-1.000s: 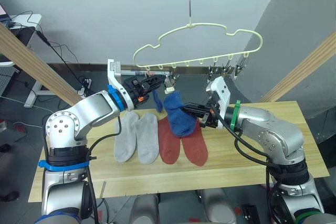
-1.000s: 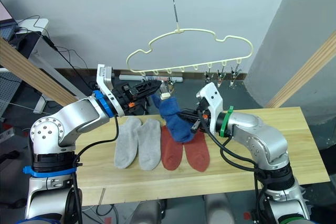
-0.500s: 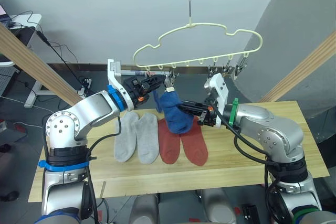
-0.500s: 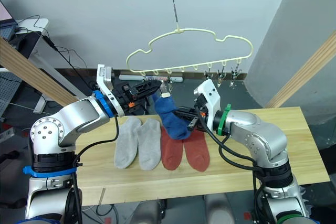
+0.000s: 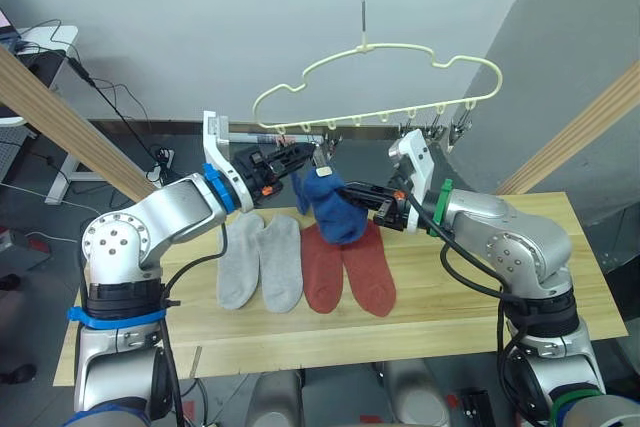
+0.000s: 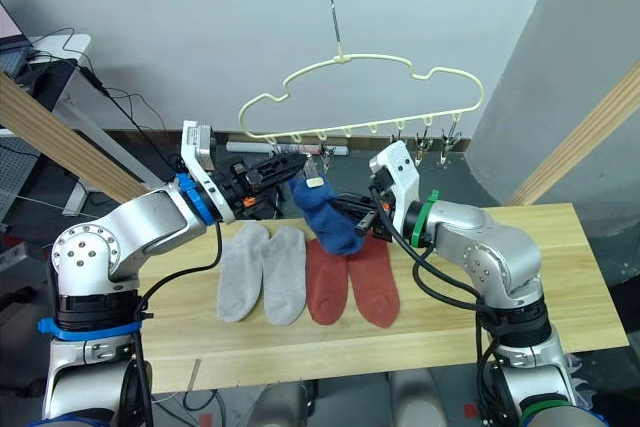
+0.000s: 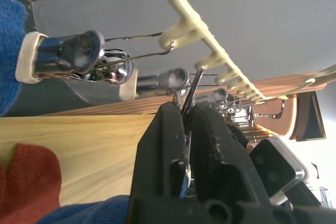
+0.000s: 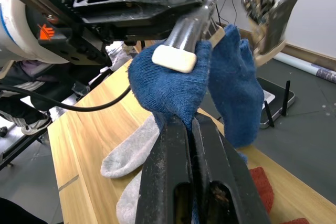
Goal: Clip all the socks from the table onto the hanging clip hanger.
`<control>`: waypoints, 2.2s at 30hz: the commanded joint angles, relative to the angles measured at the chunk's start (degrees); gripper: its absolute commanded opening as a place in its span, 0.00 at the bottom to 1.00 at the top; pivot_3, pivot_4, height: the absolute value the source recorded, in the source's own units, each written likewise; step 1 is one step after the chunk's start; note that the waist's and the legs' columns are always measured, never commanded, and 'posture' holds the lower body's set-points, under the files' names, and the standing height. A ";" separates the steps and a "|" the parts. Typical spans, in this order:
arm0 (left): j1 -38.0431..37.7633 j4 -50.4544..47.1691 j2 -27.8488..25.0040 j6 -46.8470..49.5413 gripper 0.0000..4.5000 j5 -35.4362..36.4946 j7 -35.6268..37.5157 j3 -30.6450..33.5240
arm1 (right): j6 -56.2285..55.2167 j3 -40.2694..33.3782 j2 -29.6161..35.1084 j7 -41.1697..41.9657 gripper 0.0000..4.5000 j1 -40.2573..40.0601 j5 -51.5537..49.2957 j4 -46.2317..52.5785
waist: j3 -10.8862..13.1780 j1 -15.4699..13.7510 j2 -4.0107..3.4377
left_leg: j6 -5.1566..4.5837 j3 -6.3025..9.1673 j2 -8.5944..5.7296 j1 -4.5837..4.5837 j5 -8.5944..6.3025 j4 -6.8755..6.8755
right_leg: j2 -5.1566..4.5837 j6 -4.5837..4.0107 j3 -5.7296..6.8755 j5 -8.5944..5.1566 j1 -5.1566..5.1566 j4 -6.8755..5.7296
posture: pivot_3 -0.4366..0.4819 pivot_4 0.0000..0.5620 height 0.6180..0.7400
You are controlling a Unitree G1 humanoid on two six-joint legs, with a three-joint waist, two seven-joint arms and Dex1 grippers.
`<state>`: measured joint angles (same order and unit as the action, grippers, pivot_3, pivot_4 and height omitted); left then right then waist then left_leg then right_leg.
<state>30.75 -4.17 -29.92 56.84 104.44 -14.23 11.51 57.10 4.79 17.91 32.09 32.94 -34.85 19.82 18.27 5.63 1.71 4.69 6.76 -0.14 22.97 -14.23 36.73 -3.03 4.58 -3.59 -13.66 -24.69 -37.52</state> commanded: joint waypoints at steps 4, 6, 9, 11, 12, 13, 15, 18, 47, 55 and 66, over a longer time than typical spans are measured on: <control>-1.38 -2.39 -1.67 0.12 0.58 0.58 0.44 0.44 | -2.44 0.69 -0.11 0.11 0.00 0.19 0.69 0.42 | 0.01 -0.52 0.00 | 0.00 0.01 -0.01 0.42 0.00 0.03 | 0.00 -0.02 0.00 0.01 -0.53 -0.11 | 0.37 0.55 1.00; -2.03 -4.28 -4.26 1.81 0.71 -0.29 2.21 0.71 | -3.56 1.36 0.00 0.38 0.00 0.42 1.75 -0.92 | 0.01 -0.51 0.01 | 0.00 0.03 0.00 0.50 0.00 0.04 | -0.01 -0.03 0.02 0.02 -0.62 -0.15 | 0.38 0.55 1.00; -3.01 -8.66 -7.79 3.09 0.91 -1.43 5.97 1.05 | -5.18 2.25 0.37 1.21 0.00 0.40 2.97 -2.39 | 0.01 -0.68 0.00 | 0.00 0.02 -0.01 0.51 0.00 0.01 | -0.02 -0.03 0.01 0.02 -0.66 -0.15 | 0.40 0.54 1.00; -4.96 -14.71 -10.84 4.40 1.00 -5.77 11.58 0.27 | -6.45 2.99 0.85 2.38 0.11 -0.05 3.61 -3.58 | 0.02 -0.81 0.00 | 0.00 0.01 -0.02 0.54 0.00 0.00 | -0.03 -0.03 0.01 0.02 -0.66 -0.11 | 0.41 0.54 1.00; -5.99 -16.64 -11.78 4.72 1.00 -7.09 13.53 -0.09 | -7.07 3.32 1.05 2.75 0.16 -0.22 3.96 -4.07 | 0.02 -0.83 -0.01 | 0.00 0.01 -0.02 0.61 0.00 0.00 | -0.02 -0.03 0.03 0.02 -0.70 -0.09 | 0.41 0.54 1.00; -7.35 -18.36 -12.10 4.30 1.00 -8.35 14.91 -0.16 | -7.70 3.65 1.27 3.18 0.23 -0.41 4.30 -4.59 | 0.02 -0.84 -0.01 | 0.00 0.00 -0.03 0.61 0.00 -0.01 | -0.03 -0.03 0.02 0.02 -0.70 -0.08 | 0.41 0.54 1.00; -10.06 -20.58 -11.87 2.49 1.00 -12.21 16.48 -0.41 | -9.48 4.12 2.10 4.02 0.39 -1.10 5.67 -5.97 | 0.02 -0.91 -0.01 | 0.00 -0.02 -0.03 0.61 0.00 -0.04 | -0.04 -0.03 0.02 0.02 -0.71 -0.05 | 0.42 0.53 1.00; -11.51 -22.58 -11.75 0.44 1.00 -18.82 19.62 -1.43 | -10.88 4.07 3.43 5.00 0.62 -2.20 6.50 -6.80 | 0.02 -1.02 -0.01 | 0.00 -0.01 -0.01 0.61 0.00 -0.04 | -0.04 -0.03 0.04 0.02 -0.71 -0.07 | 0.42 0.53 1.00; -14.68 -18.99 9.78 -45.07 0.75 -89.20 33.44 -22.47 | -18.93 -9.73 11.59 0.92 1.00 -13.99 -0.10 20.14 | 0.01 -0.71 -0.02 | -0.22 -0.15 -0.02 0.84 -0.01 0.26 | -0.04 0.15 -0.05 0.28 -0.59 0.35 | 0.31 0.52 1.00; -13.99 -16.22 12.97 -47.67 0.46 -92.50 33.74 -21.42 | -18.86 -8.63 11.56 -0.75 1.00 -13.47 -0.74 20.67 | 0.00 -0.61 -0.03 | -0.30 -0.17 -0.02 0.81 0.04 0.29 | -0.04 0.16 -0.08 0.37 -0.59 0.30 | 0.30 0.53 1.00; -13.25 -13.24 16.50 -49.07 0.46 -96.61 30.68 -20.07 | -19.92 -6.76 12.14 1.77 1.00 -11.66 -1.75 20.67 | 0.00 -0.56 -0.03 | -0.33 -0.18 -0.01 0.80 0.07 0.32 | -0.04 0.15 -0.07 0.40 -0.59 0.24 | 0.28 0.52 1.00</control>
<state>16.75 -16.93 -14.24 9.57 9.38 17.85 -9.13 38.90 -2.21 29.49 32.32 20.48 -35.23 37.92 18.27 5.08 1.68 4.35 6.58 -0.15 23.77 -14.16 37.06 -3.07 4.73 -3.66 -13.26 -25.27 -37.29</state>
